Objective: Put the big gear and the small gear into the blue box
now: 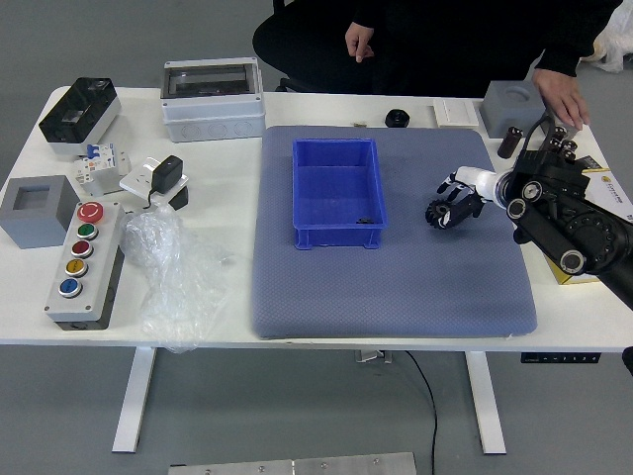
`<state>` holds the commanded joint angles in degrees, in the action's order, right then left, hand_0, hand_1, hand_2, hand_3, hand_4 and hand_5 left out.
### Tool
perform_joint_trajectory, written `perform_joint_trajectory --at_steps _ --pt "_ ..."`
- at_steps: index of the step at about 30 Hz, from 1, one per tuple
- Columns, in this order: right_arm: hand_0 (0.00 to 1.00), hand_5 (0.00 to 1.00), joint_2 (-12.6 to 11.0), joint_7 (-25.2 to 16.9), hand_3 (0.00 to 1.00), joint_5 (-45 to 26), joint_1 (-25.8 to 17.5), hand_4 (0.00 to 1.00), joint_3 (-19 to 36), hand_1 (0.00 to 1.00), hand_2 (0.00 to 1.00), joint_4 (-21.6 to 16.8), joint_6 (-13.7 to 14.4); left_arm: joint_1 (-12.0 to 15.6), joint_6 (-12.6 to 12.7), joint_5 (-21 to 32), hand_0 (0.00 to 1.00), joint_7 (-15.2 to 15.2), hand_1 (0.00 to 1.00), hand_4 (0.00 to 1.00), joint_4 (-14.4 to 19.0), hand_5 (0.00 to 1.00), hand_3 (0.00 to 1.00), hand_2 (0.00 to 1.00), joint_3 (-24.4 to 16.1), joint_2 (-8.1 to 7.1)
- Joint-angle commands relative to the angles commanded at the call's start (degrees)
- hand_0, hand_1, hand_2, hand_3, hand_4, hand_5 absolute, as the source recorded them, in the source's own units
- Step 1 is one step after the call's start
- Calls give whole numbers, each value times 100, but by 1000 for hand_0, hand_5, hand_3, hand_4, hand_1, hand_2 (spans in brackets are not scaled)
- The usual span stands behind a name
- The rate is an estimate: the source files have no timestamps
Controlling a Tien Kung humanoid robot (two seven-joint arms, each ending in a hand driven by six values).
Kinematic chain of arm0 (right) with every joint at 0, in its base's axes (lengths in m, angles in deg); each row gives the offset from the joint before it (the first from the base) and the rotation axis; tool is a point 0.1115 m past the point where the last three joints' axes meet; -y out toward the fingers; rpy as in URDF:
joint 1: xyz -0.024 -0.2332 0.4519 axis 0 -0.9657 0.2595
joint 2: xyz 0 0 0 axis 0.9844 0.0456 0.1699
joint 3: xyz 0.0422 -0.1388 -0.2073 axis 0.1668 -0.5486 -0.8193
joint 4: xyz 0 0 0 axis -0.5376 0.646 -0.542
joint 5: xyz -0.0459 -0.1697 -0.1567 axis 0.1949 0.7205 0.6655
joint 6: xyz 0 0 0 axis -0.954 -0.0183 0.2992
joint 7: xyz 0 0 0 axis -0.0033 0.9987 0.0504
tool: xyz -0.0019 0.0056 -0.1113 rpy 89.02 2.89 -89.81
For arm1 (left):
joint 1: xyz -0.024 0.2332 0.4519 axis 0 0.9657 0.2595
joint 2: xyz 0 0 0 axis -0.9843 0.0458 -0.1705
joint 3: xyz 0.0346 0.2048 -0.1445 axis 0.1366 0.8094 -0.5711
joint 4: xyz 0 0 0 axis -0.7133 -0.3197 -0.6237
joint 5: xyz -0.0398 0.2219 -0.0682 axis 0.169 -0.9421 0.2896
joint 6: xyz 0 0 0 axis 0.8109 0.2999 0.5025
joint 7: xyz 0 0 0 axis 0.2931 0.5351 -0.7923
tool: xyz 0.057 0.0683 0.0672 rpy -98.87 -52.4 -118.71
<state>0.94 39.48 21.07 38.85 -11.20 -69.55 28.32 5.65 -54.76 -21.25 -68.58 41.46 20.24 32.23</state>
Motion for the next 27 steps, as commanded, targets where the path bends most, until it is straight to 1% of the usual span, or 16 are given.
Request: perform_joint_trajectory --at_steps 11,12,13,18,19,24,25,27 --pt "607 196 86 -19 880 8 -6 812 -27 650 834 118 69 -6 0 0 872 0 853 618 3 366 815 845 26 3" --pt "607 196 98 -21 880 21 -9 812 -28 650 834 129 86 -6 0 1 872 0 853 618 2 366 815 845 29 3" --pt "582 196 109 -24 861 33 -12 813 -30 626 801 138 103 -6 0 2 872 0 853 618 2 366 815 845 31 2" --pt "582 196 163 -36 861 121 -29 813 -38 626 801 160 245 -8 -1 1 872 -1 853 618 2 366 815 845 38 2" --pt "386 185 172 -34 776 143 -33 804 -38 485 675 162 277 -9 -1 1 872 -1 853 618 2 367 814 845 39 1" --pt "386 185 204 -24 776 241 -55 804 -49 485 675 170 460 -18 -1 -10 872 -1 853 618 3 367 814 845 26 0" --pt "303 151 207 -22 669 258 -59 755 -51 371 509 170 492 -18 -1 -10 872 -1 853 618 3 366 816 845 25 1" --pt "303 151 213 -18 669 290 -68 755 -57 371 509 171 549 -17 -1 -8 872 -2 853 618 2 366 816 845 25 2"
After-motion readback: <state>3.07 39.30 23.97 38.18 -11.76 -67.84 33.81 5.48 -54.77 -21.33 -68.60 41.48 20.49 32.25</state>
